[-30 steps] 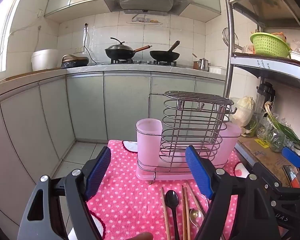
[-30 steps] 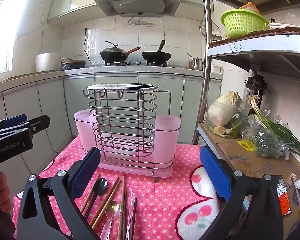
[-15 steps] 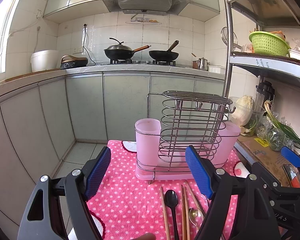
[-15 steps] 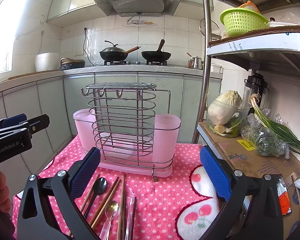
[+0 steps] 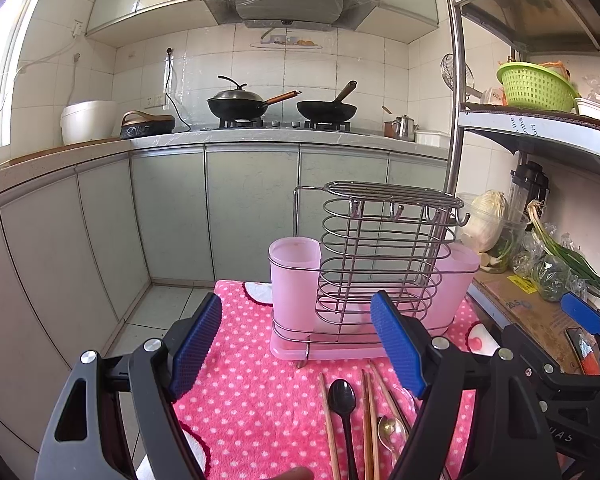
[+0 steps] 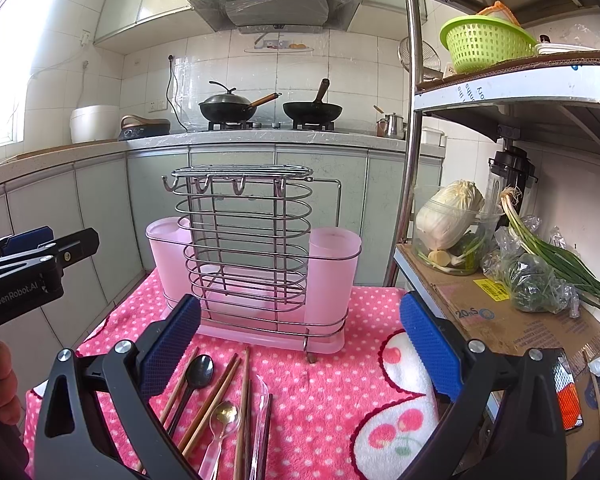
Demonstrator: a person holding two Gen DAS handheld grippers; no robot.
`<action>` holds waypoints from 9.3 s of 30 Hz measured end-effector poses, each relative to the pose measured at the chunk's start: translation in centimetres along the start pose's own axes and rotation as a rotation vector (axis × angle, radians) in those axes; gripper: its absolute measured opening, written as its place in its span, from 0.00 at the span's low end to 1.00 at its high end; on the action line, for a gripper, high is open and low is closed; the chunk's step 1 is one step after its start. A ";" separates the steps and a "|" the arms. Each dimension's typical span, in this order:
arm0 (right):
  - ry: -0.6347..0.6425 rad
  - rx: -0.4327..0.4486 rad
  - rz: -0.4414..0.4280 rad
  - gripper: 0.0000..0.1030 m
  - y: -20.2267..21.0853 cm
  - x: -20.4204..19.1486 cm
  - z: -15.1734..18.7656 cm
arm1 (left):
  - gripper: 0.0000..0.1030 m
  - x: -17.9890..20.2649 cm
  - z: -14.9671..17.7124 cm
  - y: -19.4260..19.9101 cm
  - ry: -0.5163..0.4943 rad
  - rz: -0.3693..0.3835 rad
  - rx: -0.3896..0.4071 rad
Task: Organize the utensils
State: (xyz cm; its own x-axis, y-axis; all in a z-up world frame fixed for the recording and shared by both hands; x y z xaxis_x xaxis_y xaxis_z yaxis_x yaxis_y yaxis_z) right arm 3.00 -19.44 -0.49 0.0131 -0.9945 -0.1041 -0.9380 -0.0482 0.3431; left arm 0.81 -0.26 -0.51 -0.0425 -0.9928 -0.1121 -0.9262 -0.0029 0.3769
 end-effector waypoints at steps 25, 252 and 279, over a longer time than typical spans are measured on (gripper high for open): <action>0.000 0.002 0.001 0.97 0.3 0.1 -0.4 | 0.74 0.3 -0.1 0.1 -0.003 0.001 0.000; -0.276 -0.365 -0.124 0.39 -16.5 7.9 -10.9 | 0.27 -6.5 -9.8 -18.5 0.195 0.178 -0.189; -0.336 -0.593 -0.209 0.39 -8.3 6.9 2.6 | 0.27 -1.7 3.3 -12.1 0.184 0.394 -0.566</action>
State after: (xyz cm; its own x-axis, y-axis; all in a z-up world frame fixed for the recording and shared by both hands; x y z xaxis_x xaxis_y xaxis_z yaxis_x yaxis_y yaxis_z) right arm 9.97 -25.69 -6.53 -0.0251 -0.8811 -0.4723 -0.5800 -0.3720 0.7247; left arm 10.88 1.83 -7.93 -0.2240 -0.9369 0.2685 -0.5167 0.3478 0.7823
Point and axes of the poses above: each gripper's, at about its wrist camera, not at the fingertips, and y roughly against the way its jaws point, x to its right, z to its underside, the point moved 1 cm from there along -y, roughly the way its jaws point, and after that the axes turned 9 degrees about -y, right-handed, at the moved point
